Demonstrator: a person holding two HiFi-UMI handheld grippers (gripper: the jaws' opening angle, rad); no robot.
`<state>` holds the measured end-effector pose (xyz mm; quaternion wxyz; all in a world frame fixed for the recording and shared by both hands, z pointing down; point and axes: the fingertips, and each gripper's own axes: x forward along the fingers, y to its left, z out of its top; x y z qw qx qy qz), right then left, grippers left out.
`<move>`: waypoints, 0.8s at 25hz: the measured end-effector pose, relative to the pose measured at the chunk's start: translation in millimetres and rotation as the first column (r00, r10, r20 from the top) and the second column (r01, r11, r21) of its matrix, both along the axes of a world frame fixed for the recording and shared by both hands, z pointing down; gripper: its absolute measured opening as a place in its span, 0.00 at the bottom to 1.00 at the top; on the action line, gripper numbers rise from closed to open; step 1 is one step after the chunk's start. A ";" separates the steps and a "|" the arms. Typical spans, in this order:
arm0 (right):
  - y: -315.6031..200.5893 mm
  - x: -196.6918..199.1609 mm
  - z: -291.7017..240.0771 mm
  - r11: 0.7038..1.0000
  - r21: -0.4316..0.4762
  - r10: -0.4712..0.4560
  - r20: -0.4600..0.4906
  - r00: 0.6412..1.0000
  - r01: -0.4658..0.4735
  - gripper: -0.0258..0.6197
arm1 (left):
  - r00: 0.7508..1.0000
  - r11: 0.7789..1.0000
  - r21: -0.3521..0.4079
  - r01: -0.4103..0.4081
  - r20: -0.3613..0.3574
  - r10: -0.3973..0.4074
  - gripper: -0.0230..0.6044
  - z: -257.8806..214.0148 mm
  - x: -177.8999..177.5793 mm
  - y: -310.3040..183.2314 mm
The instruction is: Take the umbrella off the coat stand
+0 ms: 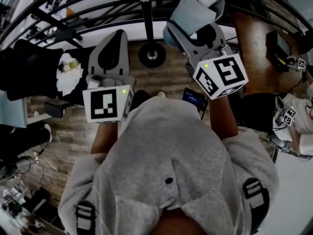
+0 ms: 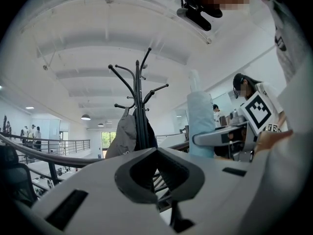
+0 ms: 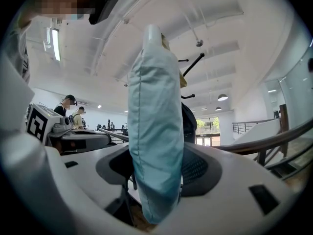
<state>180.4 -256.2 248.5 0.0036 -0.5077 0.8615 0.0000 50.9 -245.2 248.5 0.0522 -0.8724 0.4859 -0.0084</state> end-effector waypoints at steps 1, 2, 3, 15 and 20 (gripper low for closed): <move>2.5 -1.0 0.1 1.000 0.001 0.002 0.002 1.000 -0.002 0.46 | 1.000 1.000 0.000 -0.005 0.001 0.005 0.05 0.1 -0.6 1.5; 5.1 -2.1 -0.5 1.000 0.003 0.005 0.005 1.000 -0.005 0.46 | 1.000 1.000 0.002 -0.011 0.002 0.011 0.05 -0.6 -1.4 3.0; 7.8 -3.9 -1.4 1.000 0.004 0.008 0.008 1.000 -0.008 0.46 | 1.000 1.000 0.005 -0.017 0.002 0.017 0.05 -1.6 -2.8 4.3; 42.5 -54.2 -7.0 0.998 -0.021 0.055 0.021 0.998 -0.055 0.46 | 0.998 0.998 -0.021 -0.061 -0.004 0.061 0.05 -7.8 -52.0 29.9; 62.6 -74.6 -2.2 0.998 -0.030 0.054 0.025 0.998 -0.053 0.46 | 0.997 0.996 -0.038 -0.078 -0.015 0.077 0.05 -3.4 -65.3 49.8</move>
